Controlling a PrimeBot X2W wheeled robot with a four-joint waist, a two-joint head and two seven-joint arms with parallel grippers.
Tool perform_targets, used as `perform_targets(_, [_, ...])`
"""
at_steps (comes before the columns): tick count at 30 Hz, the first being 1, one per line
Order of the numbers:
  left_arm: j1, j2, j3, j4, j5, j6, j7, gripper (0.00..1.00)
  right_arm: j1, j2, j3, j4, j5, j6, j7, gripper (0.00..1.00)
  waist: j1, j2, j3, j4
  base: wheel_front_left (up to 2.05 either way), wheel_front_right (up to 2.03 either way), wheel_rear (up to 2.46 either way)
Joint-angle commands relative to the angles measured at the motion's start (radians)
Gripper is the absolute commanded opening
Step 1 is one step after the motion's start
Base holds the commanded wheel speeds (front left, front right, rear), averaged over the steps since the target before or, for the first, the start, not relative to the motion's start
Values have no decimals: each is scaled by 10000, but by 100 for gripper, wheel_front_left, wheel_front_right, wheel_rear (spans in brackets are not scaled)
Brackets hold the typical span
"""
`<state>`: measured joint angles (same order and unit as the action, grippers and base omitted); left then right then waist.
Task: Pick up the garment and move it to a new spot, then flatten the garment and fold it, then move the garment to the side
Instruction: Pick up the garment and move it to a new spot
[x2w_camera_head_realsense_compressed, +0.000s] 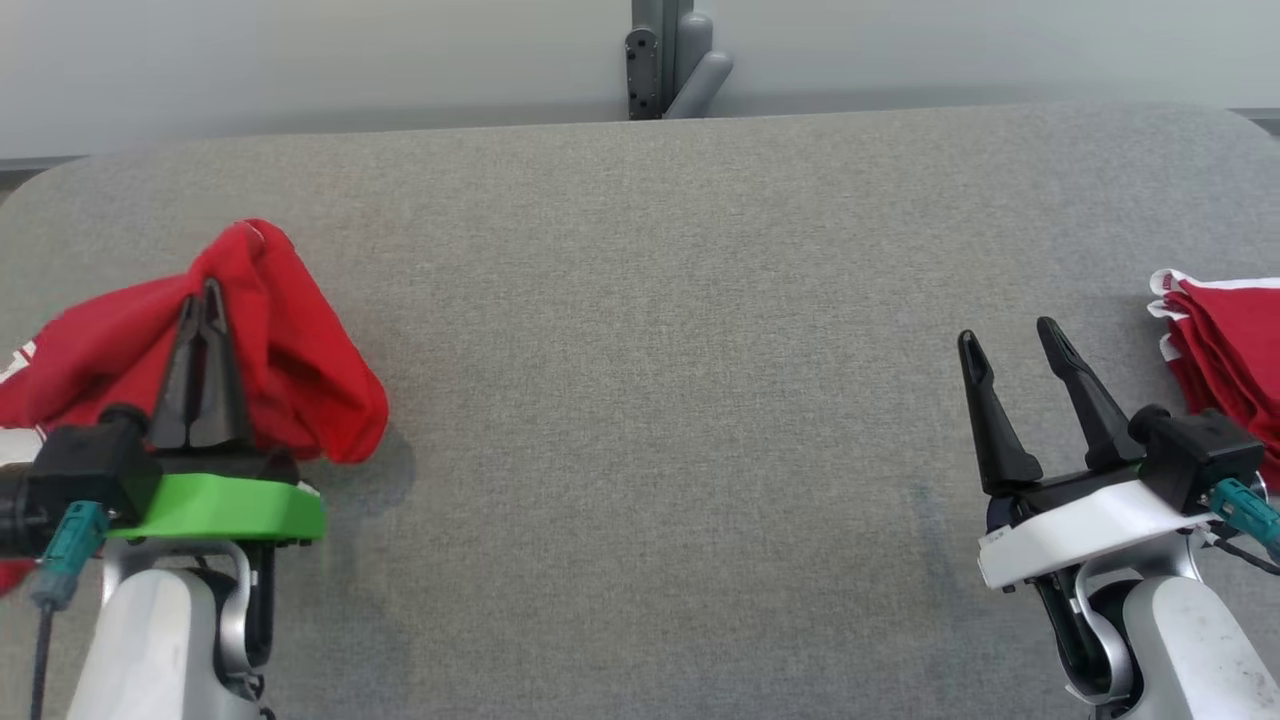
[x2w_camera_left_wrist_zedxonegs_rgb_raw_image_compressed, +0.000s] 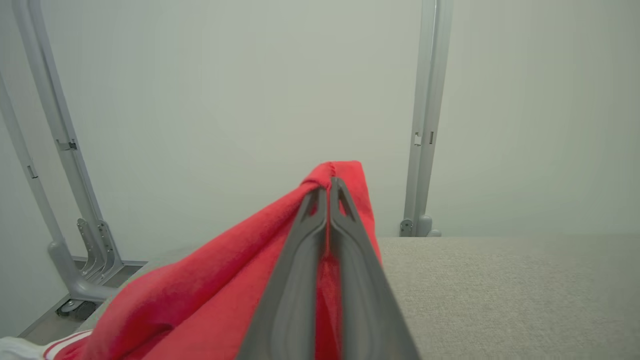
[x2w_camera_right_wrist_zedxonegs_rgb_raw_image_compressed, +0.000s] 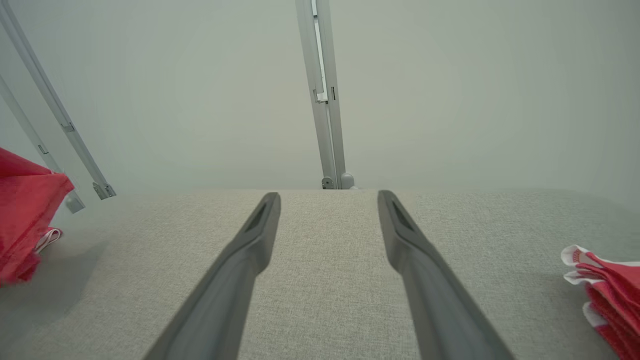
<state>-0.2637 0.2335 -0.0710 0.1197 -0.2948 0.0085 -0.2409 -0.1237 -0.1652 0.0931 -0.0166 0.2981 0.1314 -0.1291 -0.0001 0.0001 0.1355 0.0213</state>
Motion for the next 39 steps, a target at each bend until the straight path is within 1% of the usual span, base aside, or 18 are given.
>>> perform_targets(1, [88, -106, -142, -184, 141, -32, 56, 0, 71, 20, -14, -45, 70, -13, -12, 100, 1, -1, -121, -318, 0, 0, 0])
perform_targets(3, [55, -256, -350, -282, 147, -34, 144, 0, -50, 34, 42, -70, 51, -13, -20, 100, 1, -1, -50, -541, 0, 0, 0])
perform_targets(4, [55, -256, -350, -282, 147, -34, 144, 0, -50, 34, 42, -70, 51, -13, -20, 100, 1, -1, -50, -541, 0, 0, 0])
perform_targets(8, [-243, -576, -765, -216, 136, -84, 276, 0, -425, 85, 258, 6, 112, -13, -106, 100, 1, -1, 178, -1287, 0, 0, 0])
perform_targets(11, [-617, -714, -1093, 99, 219, -236, 405, 0, -805, 62, 373, 219, 224, -14, -255, 100, 1, -1, 404, -1900, 0, 0, 0])
perform_targets(13, [-935, -810, -1403, 445, 303, -371, 529, 0, -1079, 47, 447, 429, 267, -14, -315, 100, 1, -1, 610, -2263, 0, 0, 0])
perform_targets(16, [-1512, -925, -1693, 973, 416, -463, 689, 0, -1483, 113, 608, 698, 383, -14, -500, 100, 1, -1, 1018, -2801, 0, 0, 0])
perform_targets(23, [-2588, -1288, -2254, 2750, 450, -682, 868, 0, -1989, 325, 909, 1300, 684, -13, -989, 100, 1, -1, 1912, -3758, 0, 0, 0])
perform_targets(27, [-2975, -1451, -2576, 3860, 444, -786, 875, 0, -2181, 432, 1050, 1601, 819, -13, -1186, 100, 1, -1, 2257, -4127, 0, 0, 0])
perform_targets(34, [-3510, -1655, -2811, 5560, 185, -844, 572, 0, -2288, 521, 1198, 1978, 983, -13, -1356, 100, 1, -1, 2408, -4312, 0, 0, 0])
perform_targets(35, [-3568, -1675, -2819, 5709, 183, -752, 474, 48, -2276, 517, 1190, 2058, 991, -13, -1359, 100, 1, -1, 2378, -4281, 0, 0, 0])
perform_targets(36, [-3604, -1695, -2844, 5809, 160, -705, 359, 100, -2259, 482, 1208, 2143, 964, -13, -1366, 100, 1, -1, 2334, -4234, 0, 0, 0])
perform_targets(39, [-3618, -1742, -2952, 5902, 68, -611, 74, 100, -2278, 414, 1178, 2294, 892, -13, -1366, 100, 1, -1, 2138, -4035, 0, 0, 0])
